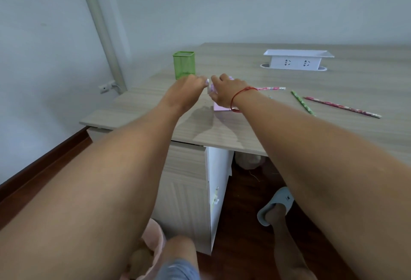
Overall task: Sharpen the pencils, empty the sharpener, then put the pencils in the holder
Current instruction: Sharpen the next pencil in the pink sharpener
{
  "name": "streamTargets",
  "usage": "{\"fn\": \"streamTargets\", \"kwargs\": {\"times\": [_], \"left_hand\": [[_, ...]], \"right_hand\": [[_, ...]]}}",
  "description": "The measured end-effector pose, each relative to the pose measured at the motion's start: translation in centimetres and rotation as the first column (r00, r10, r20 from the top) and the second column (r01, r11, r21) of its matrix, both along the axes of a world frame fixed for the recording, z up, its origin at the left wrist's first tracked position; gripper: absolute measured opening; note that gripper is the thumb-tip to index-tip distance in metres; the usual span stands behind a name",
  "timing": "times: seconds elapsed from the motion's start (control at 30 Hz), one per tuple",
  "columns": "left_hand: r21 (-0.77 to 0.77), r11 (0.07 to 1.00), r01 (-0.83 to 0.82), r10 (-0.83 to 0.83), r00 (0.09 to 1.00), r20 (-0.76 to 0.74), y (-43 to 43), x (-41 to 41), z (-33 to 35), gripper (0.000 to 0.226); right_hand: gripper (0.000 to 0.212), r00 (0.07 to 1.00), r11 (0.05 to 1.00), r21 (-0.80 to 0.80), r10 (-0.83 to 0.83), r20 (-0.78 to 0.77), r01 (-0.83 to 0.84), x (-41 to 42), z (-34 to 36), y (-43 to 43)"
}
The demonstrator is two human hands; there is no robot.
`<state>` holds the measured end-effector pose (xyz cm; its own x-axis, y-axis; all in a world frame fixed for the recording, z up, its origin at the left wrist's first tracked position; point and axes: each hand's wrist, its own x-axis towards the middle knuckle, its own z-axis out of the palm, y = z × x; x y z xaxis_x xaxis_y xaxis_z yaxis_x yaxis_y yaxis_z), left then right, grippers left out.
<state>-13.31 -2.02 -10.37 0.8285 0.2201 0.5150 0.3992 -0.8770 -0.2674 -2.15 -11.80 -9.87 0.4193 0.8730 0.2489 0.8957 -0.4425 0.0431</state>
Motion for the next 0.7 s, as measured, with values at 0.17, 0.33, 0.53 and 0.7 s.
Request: {"fn": "streamTargets", "kwargs": {"times": [0.17, 0.33, 0.53, 0.7], "left_hand": [[-0.061, 0.993, 0.098, -0.097, 0.995, 0.018, -0.6, -0.5, -0.6, 0.013], [-0.154, 0.988, 0.0, -0.013, 0.997, -0.081, -1.4, -0.6, -2.2, 0.027], [-0.024, 1.0, -0.014, 0.003, 0.918, -0.398, 0.8, 0.8, -3.2, 0.03], [0.122, 0.992, -0.013, 0.067, 0.889, -0.452, 2.8, 2.9, -2.2, 0.033]], "right_hand": [[0.045, 1.0, 1.0, -0.015, 0.001, -0.009, -0.001, 0.2, 0.1, 0.2], [0.045, 1.0, 0.999, -0.023, 0.028, -0.015, -0.028, 0.5, 0.1, 0.2], [0.046, 0.998, 0.998, -0.014, 0.065, 0.023, -0.065, 0.4, -0.4, 0.3], [0.044, 0.999, 0.999, 0.027, 0.041, 0.036, -0.042, 1.1, -0.4, 0.7]]}}
